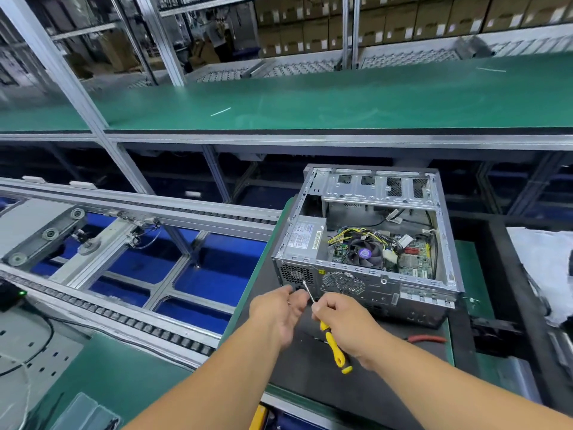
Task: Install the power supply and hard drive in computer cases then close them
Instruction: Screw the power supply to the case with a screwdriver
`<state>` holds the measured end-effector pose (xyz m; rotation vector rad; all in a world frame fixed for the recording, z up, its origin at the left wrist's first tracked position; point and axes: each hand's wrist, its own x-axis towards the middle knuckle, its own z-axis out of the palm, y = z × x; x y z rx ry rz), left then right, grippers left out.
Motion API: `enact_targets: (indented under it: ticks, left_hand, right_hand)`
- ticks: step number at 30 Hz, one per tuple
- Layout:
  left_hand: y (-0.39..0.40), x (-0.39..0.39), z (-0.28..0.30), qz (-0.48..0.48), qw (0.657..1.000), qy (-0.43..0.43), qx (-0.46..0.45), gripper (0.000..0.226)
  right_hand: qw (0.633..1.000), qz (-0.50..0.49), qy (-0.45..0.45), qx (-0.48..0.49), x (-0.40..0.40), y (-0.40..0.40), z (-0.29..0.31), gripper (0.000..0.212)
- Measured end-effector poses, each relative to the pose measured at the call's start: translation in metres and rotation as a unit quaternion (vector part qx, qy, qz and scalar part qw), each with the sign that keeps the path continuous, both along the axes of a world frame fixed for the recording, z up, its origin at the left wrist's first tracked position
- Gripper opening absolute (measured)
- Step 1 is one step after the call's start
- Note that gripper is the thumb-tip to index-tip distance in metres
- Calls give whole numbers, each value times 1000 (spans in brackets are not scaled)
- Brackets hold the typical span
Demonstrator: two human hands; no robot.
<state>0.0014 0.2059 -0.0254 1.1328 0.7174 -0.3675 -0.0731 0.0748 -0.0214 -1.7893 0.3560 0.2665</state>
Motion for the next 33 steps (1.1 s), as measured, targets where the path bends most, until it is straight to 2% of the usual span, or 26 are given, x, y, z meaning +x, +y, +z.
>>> enact_targets:
  ticks: [4,9,14,20,33]
  left_hand:
    - [-8,3,4,-109,989,8,99,28]
    - [-9,1,19,-142,987,-20,71,29]
    - [-7,-1,21,-161,978,-76,111,32]
    - [1,3,15,-180,975,-110,64,6]
    - [-8,13,19,-249,965,-82,19,15]
  right_hand:
    - [1000,-1,2,18,-3,-6,0,25]
    - [999,-3,12,50,-7,-9,0,26]
    - [998,-4,6,59,-6,-10,-1,28]
    - [998,-11,4,64,-6,-8,-5,28]
    - [997,-36,17,65,1,-10,-10,27]
